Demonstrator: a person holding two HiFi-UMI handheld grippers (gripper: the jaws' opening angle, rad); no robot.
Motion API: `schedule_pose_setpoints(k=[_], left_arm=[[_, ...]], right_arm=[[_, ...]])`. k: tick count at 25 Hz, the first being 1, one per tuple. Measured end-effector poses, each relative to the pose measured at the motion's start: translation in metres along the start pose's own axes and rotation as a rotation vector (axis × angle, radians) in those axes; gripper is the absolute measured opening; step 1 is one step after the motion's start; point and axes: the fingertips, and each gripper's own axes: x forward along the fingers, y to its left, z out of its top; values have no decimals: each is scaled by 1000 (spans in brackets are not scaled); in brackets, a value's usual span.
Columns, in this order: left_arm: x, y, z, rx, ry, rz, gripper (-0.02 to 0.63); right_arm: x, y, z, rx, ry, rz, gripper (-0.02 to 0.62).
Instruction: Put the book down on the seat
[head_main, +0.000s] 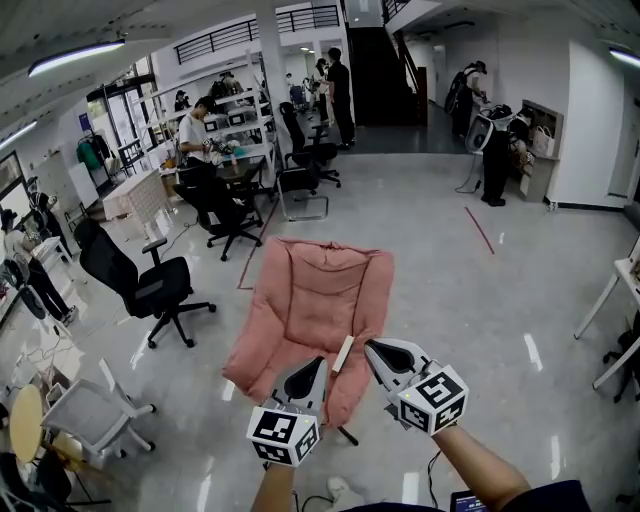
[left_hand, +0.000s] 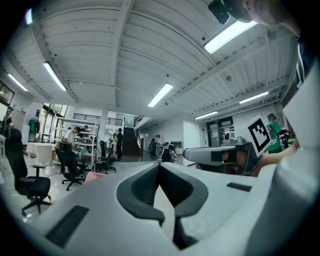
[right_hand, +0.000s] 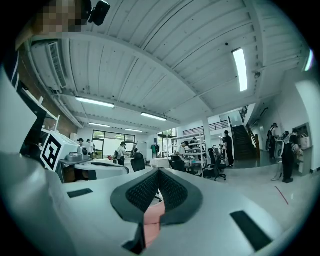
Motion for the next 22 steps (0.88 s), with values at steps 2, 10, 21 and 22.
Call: schedule_pose_setpoints(k=[2, 10, 21, 22], left_arm=[[-4, -4, 1, 1, -2, 0, 4], [-14, -21, 2, 1, -6, -5, 4], [-25, -44, 2, -2, -2, -8, 4], [-26, -46, 2, -2, -2, -8, 4]], right_arm=[[-3, 4, 2, -1, -5, 3, 18], [-16, 10, 1, 11, -9, 2, 18], [-39, 17, 3, 17, -11, 8, 18], [-41, 17, 3, 17, -12, 9, 18]])
